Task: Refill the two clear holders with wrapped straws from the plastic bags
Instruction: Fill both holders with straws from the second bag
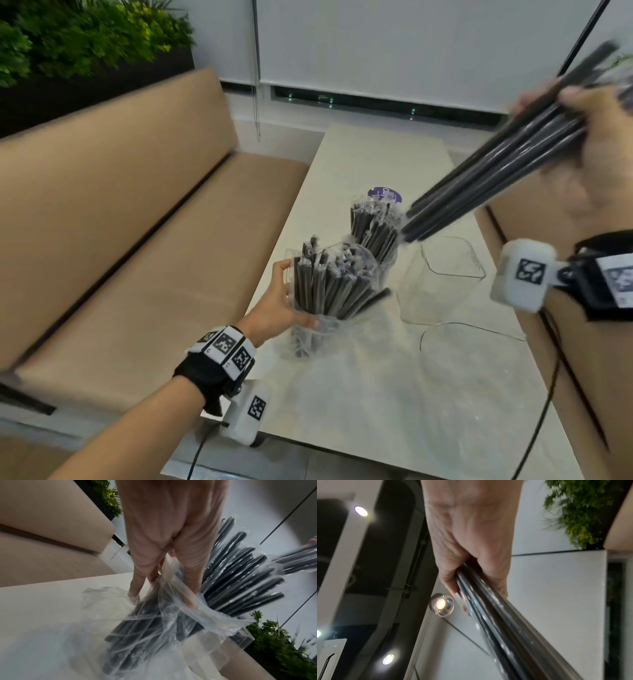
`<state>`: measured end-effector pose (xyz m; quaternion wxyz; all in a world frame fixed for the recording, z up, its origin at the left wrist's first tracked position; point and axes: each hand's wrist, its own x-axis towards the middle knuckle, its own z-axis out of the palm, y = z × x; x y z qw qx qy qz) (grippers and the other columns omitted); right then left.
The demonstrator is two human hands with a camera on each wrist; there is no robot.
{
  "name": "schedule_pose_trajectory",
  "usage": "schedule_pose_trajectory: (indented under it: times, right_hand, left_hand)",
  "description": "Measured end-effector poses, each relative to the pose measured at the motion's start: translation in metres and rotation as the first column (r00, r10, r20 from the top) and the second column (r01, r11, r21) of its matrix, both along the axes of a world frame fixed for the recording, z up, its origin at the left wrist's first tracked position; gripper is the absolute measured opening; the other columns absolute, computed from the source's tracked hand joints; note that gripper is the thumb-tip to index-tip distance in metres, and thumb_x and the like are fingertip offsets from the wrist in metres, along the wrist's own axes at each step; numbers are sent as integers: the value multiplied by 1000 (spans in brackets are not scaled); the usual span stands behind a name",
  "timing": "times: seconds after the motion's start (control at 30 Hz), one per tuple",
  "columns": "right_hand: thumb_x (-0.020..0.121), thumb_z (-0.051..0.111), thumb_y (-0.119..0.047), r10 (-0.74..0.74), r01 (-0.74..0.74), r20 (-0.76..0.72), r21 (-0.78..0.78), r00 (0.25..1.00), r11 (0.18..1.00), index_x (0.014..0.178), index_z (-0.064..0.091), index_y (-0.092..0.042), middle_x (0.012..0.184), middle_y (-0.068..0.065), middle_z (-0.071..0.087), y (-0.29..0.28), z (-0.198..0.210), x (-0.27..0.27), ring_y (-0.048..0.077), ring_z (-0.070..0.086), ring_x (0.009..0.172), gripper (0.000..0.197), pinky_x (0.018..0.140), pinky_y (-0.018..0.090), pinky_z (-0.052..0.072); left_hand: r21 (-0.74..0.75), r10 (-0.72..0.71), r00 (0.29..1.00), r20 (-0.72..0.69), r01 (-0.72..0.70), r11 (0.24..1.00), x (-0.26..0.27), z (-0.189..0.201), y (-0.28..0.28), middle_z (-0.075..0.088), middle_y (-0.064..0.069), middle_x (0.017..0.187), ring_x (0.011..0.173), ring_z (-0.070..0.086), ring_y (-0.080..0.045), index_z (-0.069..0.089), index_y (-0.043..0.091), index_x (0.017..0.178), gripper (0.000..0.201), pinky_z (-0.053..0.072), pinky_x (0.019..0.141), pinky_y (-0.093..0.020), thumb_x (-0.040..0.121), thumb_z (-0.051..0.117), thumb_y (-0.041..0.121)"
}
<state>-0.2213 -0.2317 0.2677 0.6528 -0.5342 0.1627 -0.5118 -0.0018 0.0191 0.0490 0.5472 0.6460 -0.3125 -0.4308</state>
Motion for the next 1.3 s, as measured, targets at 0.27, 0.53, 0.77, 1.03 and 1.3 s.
schedule_pose_trajectory:
  times: [0.27, 0.53, 0.77, 1.03, 1.3]
  right_hand:
    - [84, 66, -14, -294, 273, -270, -111, 917, 955, 98, 67, -8, 91, 3, 72, -22, -62, 3, 23, 71, 92, 16, 89, 37, 58]
    - [80, 72, 2, -316, 380, -373, 110, 872, 918, 87, 63, -15, 78, -1, 69, -54, -153, 10, 10, 68, 64, 20, 80, 39, 58]
    - [78, 75, -14, -410, 462, -528, -38, 744, 886, 131, 48, -15, 109, 8, 67, -75, -137, -9, 26, 66, 101, 60, 85, 35, 54]
    - [90, 55, -11, -679, 406, -393, -580, 620, 706, 109, 68, -9, 105, 5, 71, 16, -73, 7, -5, 59, 82, 23, 76, 1, 40]
    - [80, 78, -31, -108, -57, -690, -213, 716, 975, 109, 53, -20, 93, -3, 62, 142, -153, 51, 7, 58, 79, 39, 76, 25, 51]
  left_hand:
    - [-16, 47, 999, 10, -46, 999, -4, -4, 1, 58, -9, 121, 105, 66, -25, 20, 33, 133, 104, 61, 74, -33, 64, 77, -20]
    - [-4, 69, 998, 5, -69, 998, -2, -8, 2, 58, -11, 123, 112, 63, -28, 21, 36, 132, 106, 55, 90, -45, 62, 81, -15]
    - [-12, 87, 996, -6, -87, 996, -2, -10, 1, 58, -12, 125, 116, 60, -28, 22, 34, 133, 106, 56, 88, -40, 61, 81, -17]
    - [-30, 120, 992, 27, -119, 992, -4, -5, 2, 61, 1, 113, 91, 67, -2, 23, 28, 135, 104, 58, 71, -24, 61, 81, -15]
    - [-94, 262, 965, 13, -260, 961, -3, -10, 9, 68, 4, 107, 90, 70, -1, 26, 32, 130, 100, 58, 79, -32, 60, 82, -14]
